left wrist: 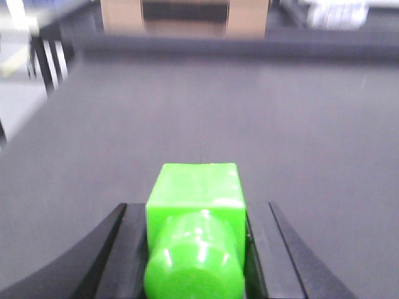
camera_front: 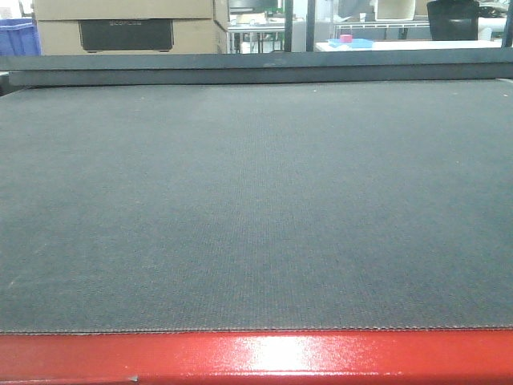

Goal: Grab block from conveyor and place in blue bin
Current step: 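Raise both held bricks up above the conveyor belt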

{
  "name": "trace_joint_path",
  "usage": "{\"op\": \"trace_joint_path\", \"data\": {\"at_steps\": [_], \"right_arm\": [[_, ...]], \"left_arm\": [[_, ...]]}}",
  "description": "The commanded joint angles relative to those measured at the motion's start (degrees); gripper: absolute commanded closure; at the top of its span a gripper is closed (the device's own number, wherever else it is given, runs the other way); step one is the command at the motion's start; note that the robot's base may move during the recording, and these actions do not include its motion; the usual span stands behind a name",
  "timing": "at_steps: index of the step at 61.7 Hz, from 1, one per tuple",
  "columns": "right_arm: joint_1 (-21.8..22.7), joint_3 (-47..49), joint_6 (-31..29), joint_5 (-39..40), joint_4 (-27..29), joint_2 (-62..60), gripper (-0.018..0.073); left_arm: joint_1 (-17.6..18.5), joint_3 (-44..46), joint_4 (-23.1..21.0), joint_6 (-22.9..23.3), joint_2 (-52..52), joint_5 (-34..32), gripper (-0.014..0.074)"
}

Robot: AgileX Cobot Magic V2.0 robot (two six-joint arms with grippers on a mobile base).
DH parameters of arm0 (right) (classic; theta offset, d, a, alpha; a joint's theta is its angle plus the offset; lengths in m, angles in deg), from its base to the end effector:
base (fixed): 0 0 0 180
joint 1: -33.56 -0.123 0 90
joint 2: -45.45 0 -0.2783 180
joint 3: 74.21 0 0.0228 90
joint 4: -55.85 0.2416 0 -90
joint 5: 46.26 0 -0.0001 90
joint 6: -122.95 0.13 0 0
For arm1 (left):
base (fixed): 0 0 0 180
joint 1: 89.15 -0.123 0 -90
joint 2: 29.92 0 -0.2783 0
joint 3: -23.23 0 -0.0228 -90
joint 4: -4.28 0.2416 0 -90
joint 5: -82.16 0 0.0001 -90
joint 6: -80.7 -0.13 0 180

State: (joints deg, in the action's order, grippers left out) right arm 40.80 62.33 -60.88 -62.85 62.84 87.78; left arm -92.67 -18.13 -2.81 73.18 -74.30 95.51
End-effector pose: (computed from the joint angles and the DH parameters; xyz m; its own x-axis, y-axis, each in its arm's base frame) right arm 0.1598 -0.0157 0.3232 -0.2058 0.0766 -0.9756 0.1027 0.9931 0.0563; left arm 0.1686 0.0066 0.3379 -0.1563 0.0012 -0.9877 -0.0316 0.9995 0.0062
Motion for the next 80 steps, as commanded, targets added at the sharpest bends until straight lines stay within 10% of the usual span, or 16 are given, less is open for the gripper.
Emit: {"op": "trace_joint_path", "data": {"at_steps": [1, 80], "right_arm": [[0.0, -0.1, -0.4, 2.7, 0.0, -3.9, 0.0721], [0.0, -0.1, -0.4, 4.2, 0.0, -12.0, 0.0721]], "left_arm": [[0.3, -0.1, -0.2, -0.3, 4.5, -1.2, 0.0707], [0.3, -0.1, -0.2, -0.3, 16.4, -2.3, 0.0707]]}}
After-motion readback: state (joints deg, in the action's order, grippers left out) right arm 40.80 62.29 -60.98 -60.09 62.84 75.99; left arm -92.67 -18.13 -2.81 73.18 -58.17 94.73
